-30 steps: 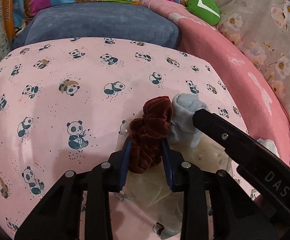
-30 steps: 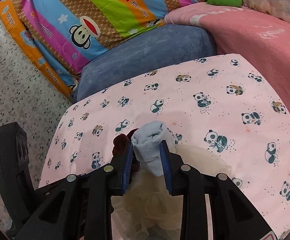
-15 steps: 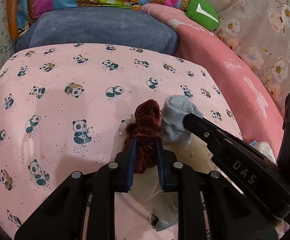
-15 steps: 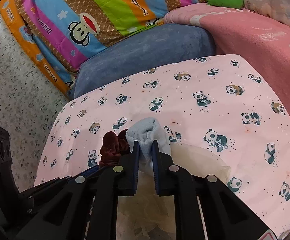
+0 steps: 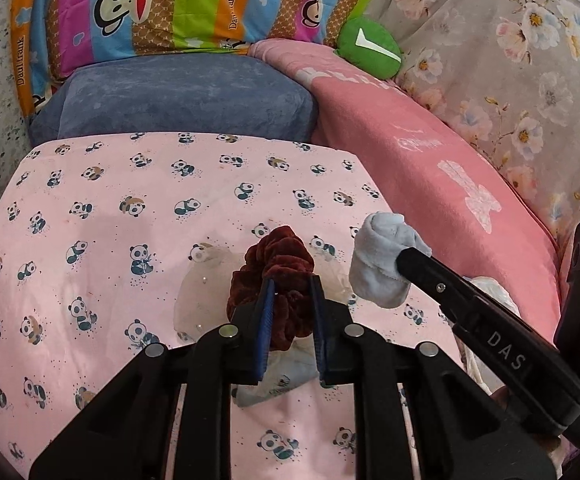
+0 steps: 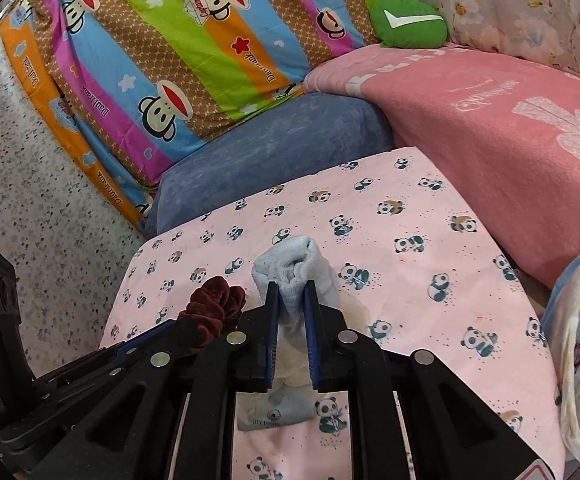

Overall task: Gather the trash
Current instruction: 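Carry scrunchie and sock over the trash bag and open both grippers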

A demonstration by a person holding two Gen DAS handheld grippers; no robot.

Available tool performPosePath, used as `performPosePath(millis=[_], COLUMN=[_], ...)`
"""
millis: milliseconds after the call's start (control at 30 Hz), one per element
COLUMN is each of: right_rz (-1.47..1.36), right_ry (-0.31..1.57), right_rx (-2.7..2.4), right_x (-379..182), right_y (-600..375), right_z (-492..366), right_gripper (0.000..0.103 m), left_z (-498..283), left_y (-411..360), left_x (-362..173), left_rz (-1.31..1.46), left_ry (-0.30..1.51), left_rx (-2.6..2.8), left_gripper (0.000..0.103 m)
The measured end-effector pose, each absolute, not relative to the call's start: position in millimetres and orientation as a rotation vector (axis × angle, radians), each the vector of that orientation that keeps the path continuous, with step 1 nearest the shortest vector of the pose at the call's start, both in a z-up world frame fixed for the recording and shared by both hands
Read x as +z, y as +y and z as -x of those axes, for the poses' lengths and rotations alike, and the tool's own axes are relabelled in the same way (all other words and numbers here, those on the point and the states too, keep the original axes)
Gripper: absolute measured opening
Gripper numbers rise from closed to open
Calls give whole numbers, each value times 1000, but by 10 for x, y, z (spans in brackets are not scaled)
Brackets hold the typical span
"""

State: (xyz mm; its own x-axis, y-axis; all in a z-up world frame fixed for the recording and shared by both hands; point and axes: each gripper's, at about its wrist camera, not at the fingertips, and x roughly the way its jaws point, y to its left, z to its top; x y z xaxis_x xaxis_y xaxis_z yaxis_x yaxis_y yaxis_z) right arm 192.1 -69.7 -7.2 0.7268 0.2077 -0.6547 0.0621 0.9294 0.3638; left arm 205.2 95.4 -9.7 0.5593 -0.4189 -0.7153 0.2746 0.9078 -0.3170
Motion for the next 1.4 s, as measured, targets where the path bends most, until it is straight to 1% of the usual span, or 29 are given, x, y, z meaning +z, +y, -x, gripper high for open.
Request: performPosePath(millis=[267, 633, 1400], right_rz=[-402, -437, -548], right_ry=[720, 683, 615], right_rx=[31, -56, -237], right_x=[81, 132, 77], right_y=[-1039, -1555, -2627], right_z=[-1349, -745, 27], right_gripper=[12, 12, 12], left_z=[-1617, -1182, -680], left_y=[610, 9, -1149], left_x=[118, 209, 261], left_rz=[140, 71, -76], left_ry=[864, 862, 860], left_rx=[-469, -558, -711], left_gripper=[16, 16, 16])
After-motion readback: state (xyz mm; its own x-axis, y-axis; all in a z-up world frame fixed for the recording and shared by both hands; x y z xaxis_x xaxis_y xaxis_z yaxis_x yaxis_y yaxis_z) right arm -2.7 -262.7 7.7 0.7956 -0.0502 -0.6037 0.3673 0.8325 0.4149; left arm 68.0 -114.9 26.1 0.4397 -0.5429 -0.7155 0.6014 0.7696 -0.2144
